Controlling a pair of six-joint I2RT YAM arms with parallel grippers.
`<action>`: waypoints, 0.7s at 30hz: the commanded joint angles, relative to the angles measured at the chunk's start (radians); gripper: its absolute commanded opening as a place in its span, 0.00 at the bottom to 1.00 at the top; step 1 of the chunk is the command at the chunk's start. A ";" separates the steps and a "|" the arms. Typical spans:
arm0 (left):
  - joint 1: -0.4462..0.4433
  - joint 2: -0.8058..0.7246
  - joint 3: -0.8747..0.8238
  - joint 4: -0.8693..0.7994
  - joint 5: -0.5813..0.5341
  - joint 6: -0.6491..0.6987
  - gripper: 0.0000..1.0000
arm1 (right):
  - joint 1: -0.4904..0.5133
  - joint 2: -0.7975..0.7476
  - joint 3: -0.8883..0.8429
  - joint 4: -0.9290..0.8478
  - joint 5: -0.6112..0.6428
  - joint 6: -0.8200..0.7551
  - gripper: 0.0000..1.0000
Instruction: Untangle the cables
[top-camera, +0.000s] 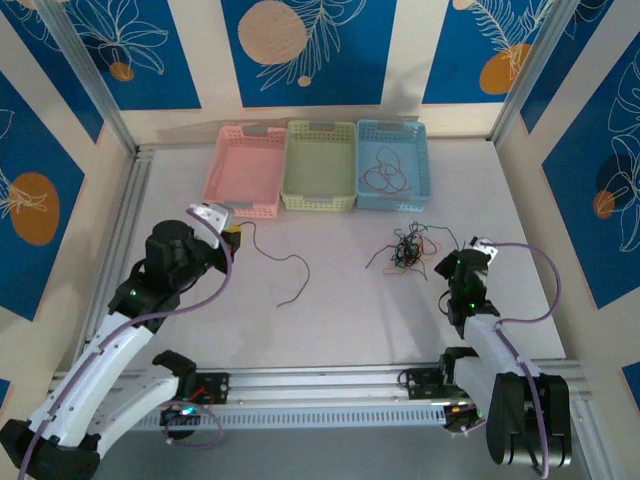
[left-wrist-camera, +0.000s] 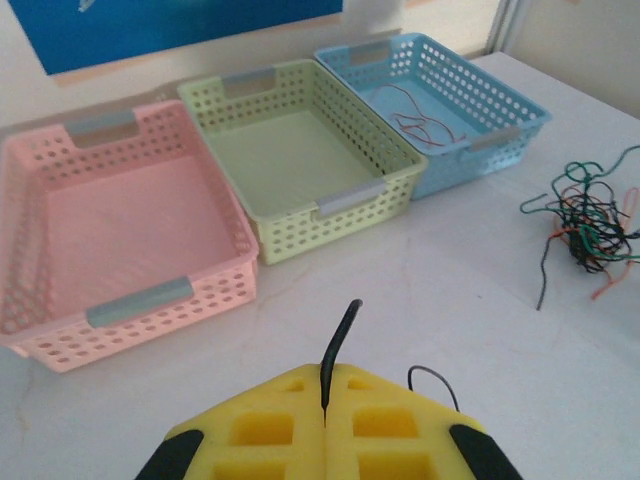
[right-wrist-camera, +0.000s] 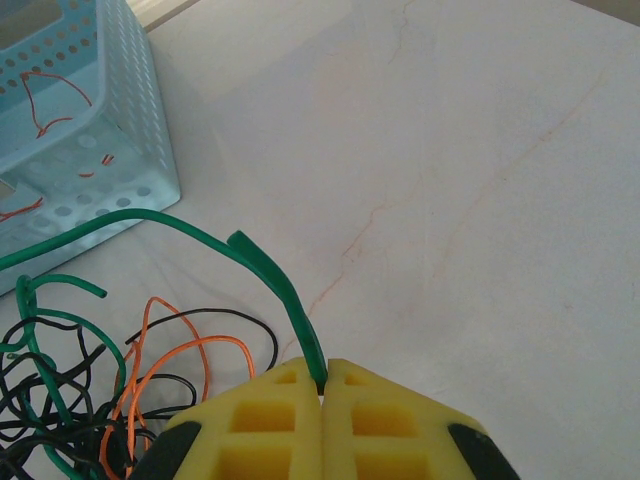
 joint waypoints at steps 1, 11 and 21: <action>0.009 -0.007 0.040 -0.020 0.051 -0.028 0.00 | 0.009 -0.016 0.009 0.034 -0.004 -0.016 0.00; 0.009 0.008 0.052 -0.018 0.080 -0.056 0.00 | 0.013 -0.015 0.009 0.038 -0.004 -0.020 0.00; 0.009 0.340 0.526 0.052 0.091 -0.248 0.00 | 0.034 -0.014 0.009 0.051 0.006 -0.040 0.00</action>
